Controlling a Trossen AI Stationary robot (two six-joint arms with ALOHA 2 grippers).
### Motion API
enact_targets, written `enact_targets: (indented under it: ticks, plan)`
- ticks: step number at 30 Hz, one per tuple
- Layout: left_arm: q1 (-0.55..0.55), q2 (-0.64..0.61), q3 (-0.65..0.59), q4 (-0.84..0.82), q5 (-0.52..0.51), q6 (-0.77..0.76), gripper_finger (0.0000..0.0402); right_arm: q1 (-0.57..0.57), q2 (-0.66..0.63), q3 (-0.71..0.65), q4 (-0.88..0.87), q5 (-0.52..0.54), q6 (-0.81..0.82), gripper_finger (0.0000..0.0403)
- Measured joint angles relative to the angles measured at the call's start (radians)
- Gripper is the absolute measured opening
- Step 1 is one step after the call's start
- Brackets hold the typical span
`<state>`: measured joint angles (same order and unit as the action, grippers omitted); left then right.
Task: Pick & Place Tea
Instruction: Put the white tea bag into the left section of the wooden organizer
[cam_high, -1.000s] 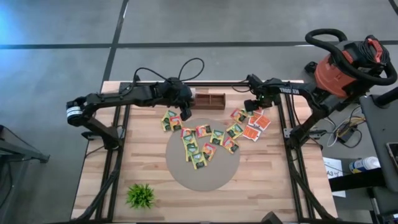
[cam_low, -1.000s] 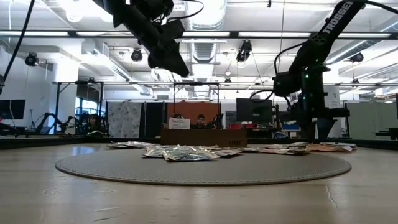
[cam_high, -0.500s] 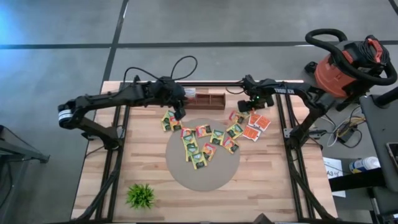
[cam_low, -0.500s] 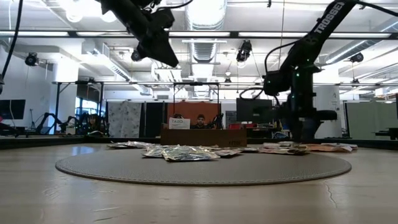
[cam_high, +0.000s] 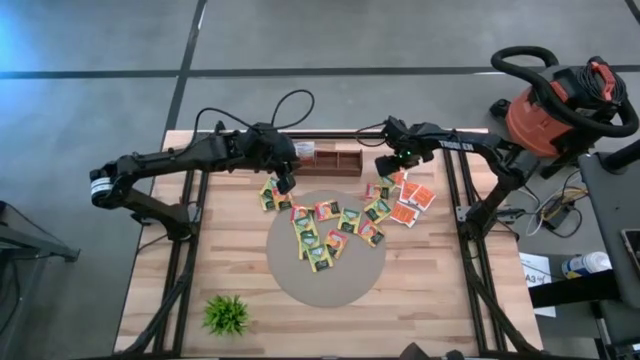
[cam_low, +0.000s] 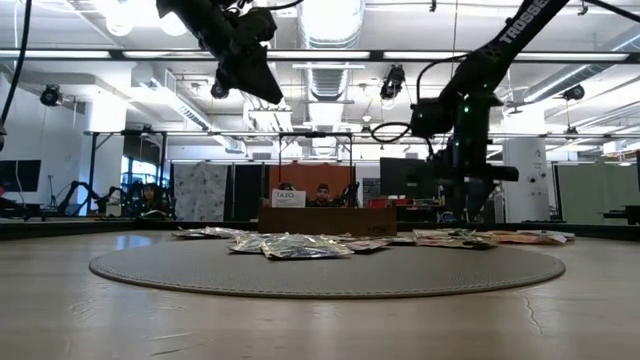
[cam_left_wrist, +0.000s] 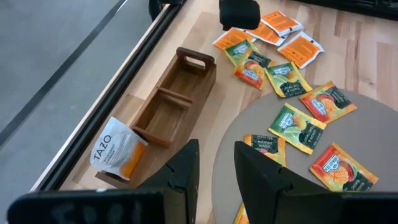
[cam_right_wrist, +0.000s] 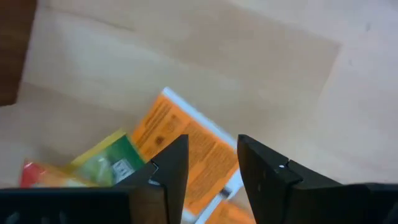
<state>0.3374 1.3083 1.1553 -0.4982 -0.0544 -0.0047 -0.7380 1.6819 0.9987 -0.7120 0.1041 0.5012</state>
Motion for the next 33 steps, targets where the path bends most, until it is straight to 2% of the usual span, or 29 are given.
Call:
enact_targets:
  ticks: [13, 18, 21, 24, 33]
  plan:
    - [0.0, 0.0, 0.0, -0.015, -0.023, -0.001, 0.0096, -0.004, 0.1, 0.003, -0.007, -0.004, -0.198, 0.0222]
    - [0.0, 0.0, 0.0, -0.016, -0.024, -0.012, 0.0096, -0.008, 0.105, 0.002, -0.007, -0.056, -0.234, 0.0231]
    - [0.0, 0.0, 0.0, -0.016, -0.024, -0.012, 0.0096, -0.006, 0.105, 0.002, -0.007, -0.076, -0.244, 0.0217]
    - [0.0, 0.0, 0.0, -0.016, -0.024, -0.012, 0.0096, -0.006, 0.106, 0.001, -0.003, -0.086, -0.244, 0.0186]
    - [0.0, 0.0, 0.0, -0.015, -0.023, -0.012, 0.0096, -0.005, 0.107, -0.001, 0.024, -0.09, -0.244, 0.0054]
